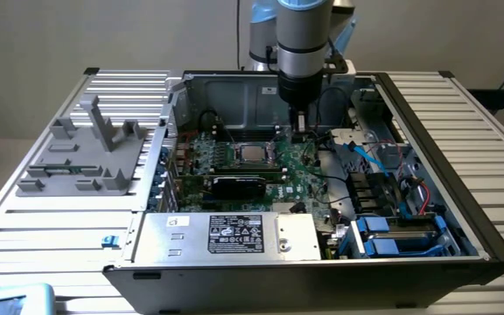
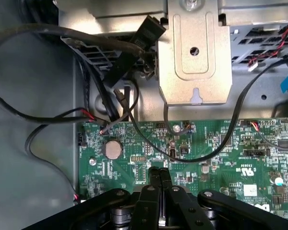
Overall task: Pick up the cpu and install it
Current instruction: 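Close the cpu cover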
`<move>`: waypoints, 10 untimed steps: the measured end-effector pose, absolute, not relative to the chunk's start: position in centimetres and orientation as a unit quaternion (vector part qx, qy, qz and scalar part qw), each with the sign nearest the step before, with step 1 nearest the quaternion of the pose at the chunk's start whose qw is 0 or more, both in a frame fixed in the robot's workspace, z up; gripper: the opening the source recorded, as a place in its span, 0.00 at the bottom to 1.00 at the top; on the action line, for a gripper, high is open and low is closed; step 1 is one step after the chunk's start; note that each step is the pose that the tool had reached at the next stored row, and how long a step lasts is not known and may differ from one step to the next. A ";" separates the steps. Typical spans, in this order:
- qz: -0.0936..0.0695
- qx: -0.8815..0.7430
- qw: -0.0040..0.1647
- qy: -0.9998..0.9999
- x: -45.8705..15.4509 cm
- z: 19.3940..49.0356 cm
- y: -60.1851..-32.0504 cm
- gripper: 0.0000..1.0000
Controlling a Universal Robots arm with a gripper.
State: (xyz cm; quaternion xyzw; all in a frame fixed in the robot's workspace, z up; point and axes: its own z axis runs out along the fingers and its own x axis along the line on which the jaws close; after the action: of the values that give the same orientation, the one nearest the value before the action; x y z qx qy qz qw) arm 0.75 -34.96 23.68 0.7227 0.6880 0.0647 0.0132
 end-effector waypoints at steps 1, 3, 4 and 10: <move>0.060 0.723 0.008 0.688 0.8 23.7 -35.0 0.11; 0.050 0.724 -0.002 0.688 0.8 23.7 -35.0 0.11; 0.045 0.724 -0.006 0.688 0.8 23.8 -35.0 0.11; 0.032 0.723 -0.019 0.690 0.7 24.2 -35.0 0.11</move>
State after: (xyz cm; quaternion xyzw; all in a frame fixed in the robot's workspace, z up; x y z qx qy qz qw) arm 0.75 -34.96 24.21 0.7233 0.6895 0.0322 -0.0187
